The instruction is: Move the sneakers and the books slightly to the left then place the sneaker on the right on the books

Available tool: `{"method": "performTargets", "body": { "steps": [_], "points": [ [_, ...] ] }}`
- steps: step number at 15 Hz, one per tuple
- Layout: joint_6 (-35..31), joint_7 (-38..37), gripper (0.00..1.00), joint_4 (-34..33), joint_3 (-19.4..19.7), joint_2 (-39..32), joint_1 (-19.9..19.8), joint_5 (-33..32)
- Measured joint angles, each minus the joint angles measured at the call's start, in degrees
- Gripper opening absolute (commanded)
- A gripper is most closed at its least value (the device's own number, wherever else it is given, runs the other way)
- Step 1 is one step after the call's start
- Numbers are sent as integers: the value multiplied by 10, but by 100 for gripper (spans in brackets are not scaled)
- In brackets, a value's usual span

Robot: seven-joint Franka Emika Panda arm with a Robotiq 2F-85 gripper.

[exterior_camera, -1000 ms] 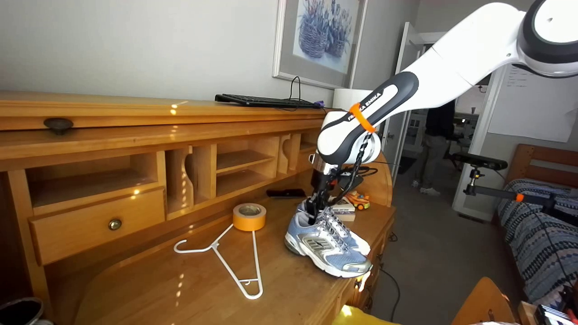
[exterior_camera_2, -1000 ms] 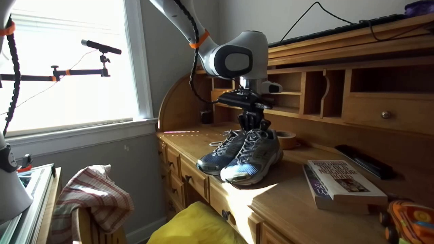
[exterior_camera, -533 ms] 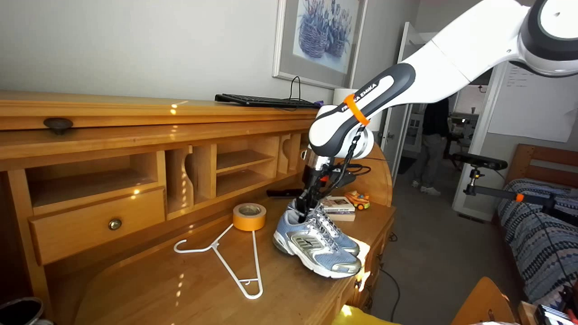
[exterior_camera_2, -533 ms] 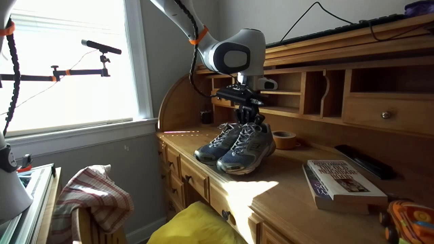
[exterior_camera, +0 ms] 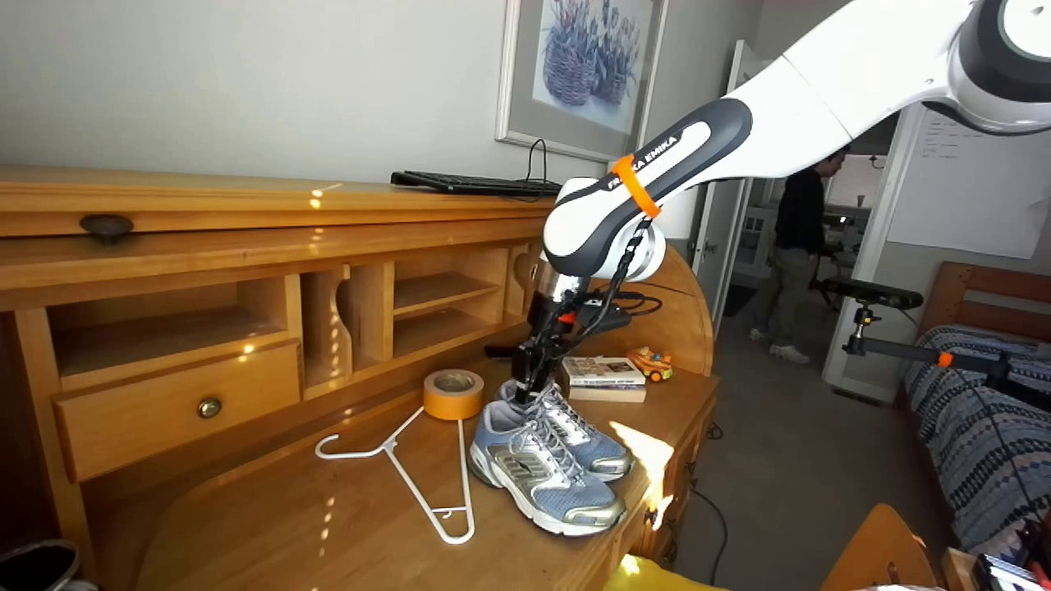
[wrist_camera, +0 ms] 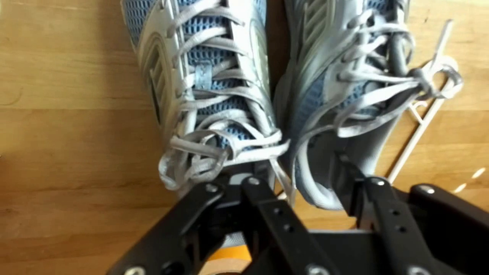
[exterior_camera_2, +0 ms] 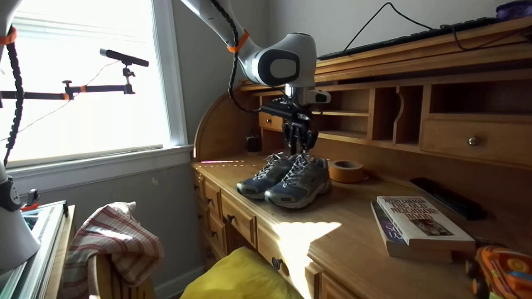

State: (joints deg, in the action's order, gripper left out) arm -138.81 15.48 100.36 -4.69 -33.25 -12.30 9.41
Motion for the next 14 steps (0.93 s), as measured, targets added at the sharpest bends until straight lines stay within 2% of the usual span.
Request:
{"method": "performTargets", "body": {
  "steps": [2,3,11,14],
  "points": [
    [0,-28,95,1,14,10,10,-1],
    [0,-38,99,2,22,16,13,-2],
    [-1,-86,100,21,113,61,7,-24],
    [-1,-86,100,23,133,65,-10,-25]
  ]
}}
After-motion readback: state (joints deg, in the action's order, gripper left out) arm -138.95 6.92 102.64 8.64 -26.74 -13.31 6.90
